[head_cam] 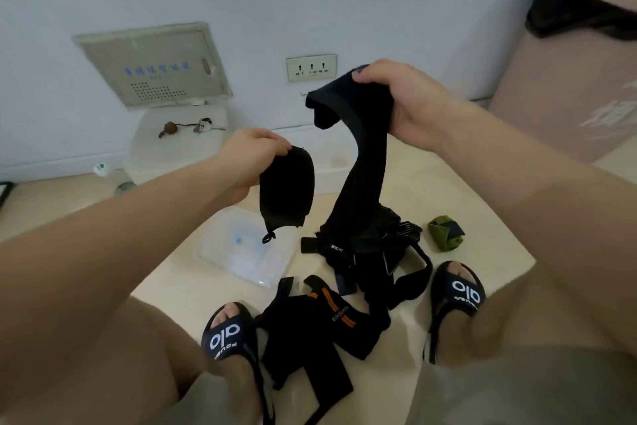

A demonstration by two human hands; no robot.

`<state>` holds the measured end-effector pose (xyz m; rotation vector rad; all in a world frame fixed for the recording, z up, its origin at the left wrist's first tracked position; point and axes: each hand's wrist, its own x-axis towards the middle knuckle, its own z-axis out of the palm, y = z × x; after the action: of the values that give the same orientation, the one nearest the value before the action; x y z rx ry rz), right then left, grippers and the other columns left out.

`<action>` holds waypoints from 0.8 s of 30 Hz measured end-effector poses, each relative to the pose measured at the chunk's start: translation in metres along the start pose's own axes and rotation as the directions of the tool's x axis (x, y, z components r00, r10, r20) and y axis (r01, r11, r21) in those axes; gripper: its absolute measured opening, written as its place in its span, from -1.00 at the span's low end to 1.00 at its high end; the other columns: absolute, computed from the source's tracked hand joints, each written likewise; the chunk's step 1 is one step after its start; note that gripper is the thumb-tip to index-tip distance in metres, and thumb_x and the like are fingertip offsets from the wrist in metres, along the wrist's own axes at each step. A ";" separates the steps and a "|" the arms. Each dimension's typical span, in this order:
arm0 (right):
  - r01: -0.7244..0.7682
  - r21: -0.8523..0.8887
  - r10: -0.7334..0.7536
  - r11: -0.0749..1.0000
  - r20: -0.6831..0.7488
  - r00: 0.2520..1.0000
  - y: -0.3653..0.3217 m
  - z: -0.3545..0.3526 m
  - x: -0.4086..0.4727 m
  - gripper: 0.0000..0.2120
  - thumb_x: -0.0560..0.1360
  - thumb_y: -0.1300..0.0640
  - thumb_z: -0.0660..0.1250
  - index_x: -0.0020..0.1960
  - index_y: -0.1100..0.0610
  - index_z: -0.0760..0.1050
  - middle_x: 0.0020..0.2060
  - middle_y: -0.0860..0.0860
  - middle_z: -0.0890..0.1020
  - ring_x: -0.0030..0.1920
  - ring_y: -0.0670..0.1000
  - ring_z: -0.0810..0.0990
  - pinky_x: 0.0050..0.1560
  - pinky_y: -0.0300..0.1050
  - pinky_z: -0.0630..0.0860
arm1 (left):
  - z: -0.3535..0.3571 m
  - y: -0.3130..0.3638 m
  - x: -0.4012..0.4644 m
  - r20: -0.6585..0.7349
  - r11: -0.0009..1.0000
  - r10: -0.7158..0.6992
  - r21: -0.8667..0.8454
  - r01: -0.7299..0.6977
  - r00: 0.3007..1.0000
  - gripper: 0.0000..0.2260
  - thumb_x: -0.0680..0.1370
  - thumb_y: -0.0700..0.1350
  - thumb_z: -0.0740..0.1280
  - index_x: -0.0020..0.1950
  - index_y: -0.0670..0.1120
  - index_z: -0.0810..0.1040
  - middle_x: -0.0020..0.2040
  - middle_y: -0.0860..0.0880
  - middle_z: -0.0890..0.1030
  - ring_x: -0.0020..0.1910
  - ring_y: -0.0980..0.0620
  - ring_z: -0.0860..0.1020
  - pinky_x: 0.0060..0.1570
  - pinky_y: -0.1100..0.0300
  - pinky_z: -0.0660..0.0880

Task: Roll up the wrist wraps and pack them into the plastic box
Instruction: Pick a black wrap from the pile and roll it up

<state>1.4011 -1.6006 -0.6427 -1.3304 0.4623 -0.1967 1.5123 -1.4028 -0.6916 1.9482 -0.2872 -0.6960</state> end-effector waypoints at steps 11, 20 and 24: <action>-0.167 -0.055 0.176 0.984 0.284 0.943 0.045 0.014 0.014 -0.60 0.42 0.38 0.14 0.18 0.18 0.52 -0.11 0.11 0.55 -0.20 0.00 0.57 -0.28 -0.22 0.50 | 0.000 0.003 0.038 0.117 0.875 -0.077 -0.469 0.123 0.990 -0.65 0.70 0.06 0.21 0.16 -0.18 0.62 -0.01 -0.07 0.61 -0.01 -0.08 0.63 0.03 0.06 0.62; -0.221 -0.077 0.230 0.972 0.144 0.962 0.057 0.018 0.040 -0.75 0.65 0.07 0.33 0.30 0.10 0.57 0.14 0.09 0.73 0.16 0.09 0.72 0.23 0.02 0.62 | 0.007 0.016 0.073 0.084 0.906 0.029 -0.422 0.009 0.996 -0.89 0.63 -0.18 0.36 0.10 -0.16 0.65 -0.12 -0.02 0.70 -0.13 0.04 0.66 -0.06 0.14 0.62; -0.209 -0.038 0.211 0.977 0.079 0.974 0.059 0.016 0.053 -0.78 0.65 0.19 0.29 0.25 0.05 0.60 0.09 0.09 0.75 0.12 0.10 0.73 0.24 0.09 0.61 | 0.015 0.023 0.080 0.098 0.912 0.058 -0.411 -0.012 0.993 -0.88 0.65 -0.16 0.34 0.09 -0.16 0.64 -0.17 0.01 0.69 -0.17 0.07 0.66 -0.14 0.19 0.60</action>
<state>1.4480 -1.5933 -0.7082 -1.3030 0.5335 0.0413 1.5704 -1.4635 -0.7042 1.5042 -0.2206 -0.7719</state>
